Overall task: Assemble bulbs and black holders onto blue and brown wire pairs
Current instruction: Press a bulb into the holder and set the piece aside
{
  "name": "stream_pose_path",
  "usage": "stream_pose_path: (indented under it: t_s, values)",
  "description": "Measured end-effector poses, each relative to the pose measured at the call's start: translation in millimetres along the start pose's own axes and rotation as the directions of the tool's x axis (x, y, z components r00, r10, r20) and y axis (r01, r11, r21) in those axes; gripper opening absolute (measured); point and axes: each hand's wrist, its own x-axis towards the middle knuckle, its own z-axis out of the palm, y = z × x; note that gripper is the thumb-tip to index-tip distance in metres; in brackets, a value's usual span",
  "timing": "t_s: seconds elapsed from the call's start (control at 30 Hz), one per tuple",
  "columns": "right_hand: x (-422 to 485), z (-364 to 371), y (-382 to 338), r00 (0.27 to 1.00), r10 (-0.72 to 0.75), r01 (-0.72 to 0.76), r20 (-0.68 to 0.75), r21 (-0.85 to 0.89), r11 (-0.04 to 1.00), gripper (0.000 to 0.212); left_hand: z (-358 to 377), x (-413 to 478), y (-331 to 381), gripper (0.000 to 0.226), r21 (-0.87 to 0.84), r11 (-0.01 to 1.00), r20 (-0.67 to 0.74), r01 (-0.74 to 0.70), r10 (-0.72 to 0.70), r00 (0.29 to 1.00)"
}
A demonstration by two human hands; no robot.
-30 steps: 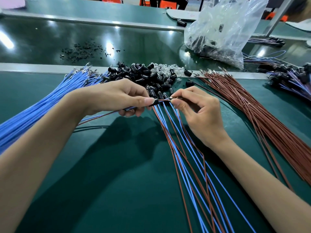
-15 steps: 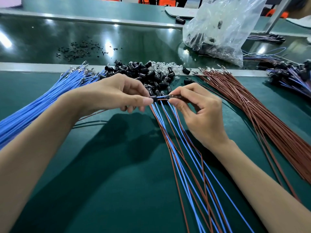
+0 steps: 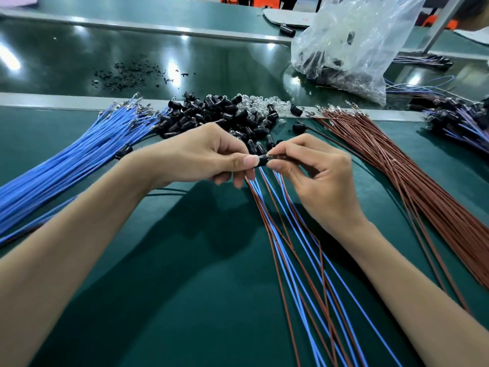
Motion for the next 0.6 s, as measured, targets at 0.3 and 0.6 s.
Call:
stream_pose_path:
  t_s: [0.3,0.6]
  values:
    - [-1.0,3.0,-6.5,0.981,0.069,-0.110,0.180,0.232,0.967,0.035,3.6,0.4,0.7,0.035,-0.049,0.999,0.046,0.011,-0.009,0.999]
    - [-1.2,3.6,-7.9,0.978,0.031,-0.046,0.205,0.066,0.997,0.014,5.4,-0.2,-2.9,0.029,-0.035,0.999,0.047,0.006,-0.005,0.999]
